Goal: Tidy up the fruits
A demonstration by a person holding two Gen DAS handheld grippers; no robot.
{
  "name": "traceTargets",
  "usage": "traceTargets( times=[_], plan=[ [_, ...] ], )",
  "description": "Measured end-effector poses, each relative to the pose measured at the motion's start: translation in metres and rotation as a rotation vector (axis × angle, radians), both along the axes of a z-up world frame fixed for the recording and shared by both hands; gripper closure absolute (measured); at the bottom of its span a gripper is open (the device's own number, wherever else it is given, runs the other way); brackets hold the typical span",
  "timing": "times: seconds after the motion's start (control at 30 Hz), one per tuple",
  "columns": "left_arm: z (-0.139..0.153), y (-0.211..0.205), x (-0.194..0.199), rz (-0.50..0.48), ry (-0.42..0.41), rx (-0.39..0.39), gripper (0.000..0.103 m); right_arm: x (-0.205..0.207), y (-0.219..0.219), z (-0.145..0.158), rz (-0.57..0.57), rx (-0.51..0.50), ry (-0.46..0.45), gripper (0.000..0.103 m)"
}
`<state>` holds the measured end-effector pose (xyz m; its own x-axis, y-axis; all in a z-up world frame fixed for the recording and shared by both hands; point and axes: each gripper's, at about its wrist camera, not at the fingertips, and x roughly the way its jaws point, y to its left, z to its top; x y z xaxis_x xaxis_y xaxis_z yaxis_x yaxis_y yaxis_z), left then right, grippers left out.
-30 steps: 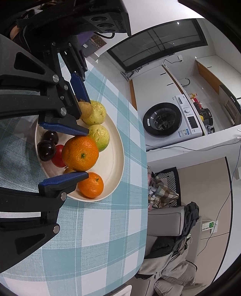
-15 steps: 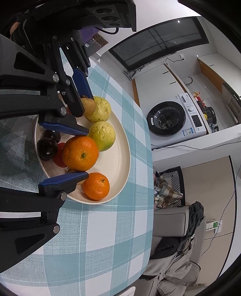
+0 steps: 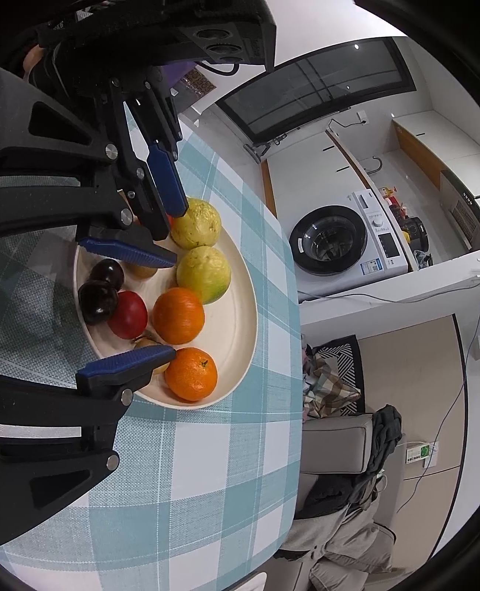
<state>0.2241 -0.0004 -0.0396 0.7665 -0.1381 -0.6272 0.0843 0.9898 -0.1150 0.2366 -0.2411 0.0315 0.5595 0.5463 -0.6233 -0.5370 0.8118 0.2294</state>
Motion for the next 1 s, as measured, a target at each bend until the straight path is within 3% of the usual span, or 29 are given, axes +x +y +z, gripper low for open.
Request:
traceTargets(
  times=[0.17,0.2,0.3,0.4,0.53,0.57,0.73,0.83,1.0],
  plan=[
    [0.000,0.002,-0.001,0.009,0.001,-0.006,0.076,-0.003,0.000,0.000,-0.006,-0.017,-0.011,0.051],
    [0.001,0.003,-0.001,0.015,-0.001,-0.007,0.075,-0.005,-0.001,0.000,-0.010,-0.024,-0.017,0.045],
    [0.001,0.004,-0.005,0.022,-0.003,-0.013,0.058,-0.010,-0.004,0.003,-0.024,-0.027,-0.038,0.028],
    [0.004,0.007,-0.011,0.025,-0.020,-0.016,0.049,-0.015,-0.011,0.005,-0.049,-0.023,-0.050,0.020],
    [0.008,0.007,-0.024,0.027,-0.045,0.008,0.027,-0.021,-0.019,0.006,-0.064,-0.018,-0.052,0.007],
    [0.009,0.007,-0.028,0.033,-0.052,0.015,0.021,-0.022,-0.021,0.005,-0.065,-0.017,-0.054,0.006],
    [0.017,0.011,-0.048,0.032,-0.078,0.011,0.015,-0.033,-0.032,0.012,-0.061,0.025,-0.087,0.000],
    [0.020,0.017,-0.063,0.040,-0.097,-0.001,0.001,-0.038,-0.036,0.015,-0.064,0.036,-0.110,0.000],
    [0.024,0.025,-0.082,0.068,-0.123,-0.004,0.001,-0.048,-0.040,0.017,-0.051,0.048,-0.127,0.000]
  ],
)
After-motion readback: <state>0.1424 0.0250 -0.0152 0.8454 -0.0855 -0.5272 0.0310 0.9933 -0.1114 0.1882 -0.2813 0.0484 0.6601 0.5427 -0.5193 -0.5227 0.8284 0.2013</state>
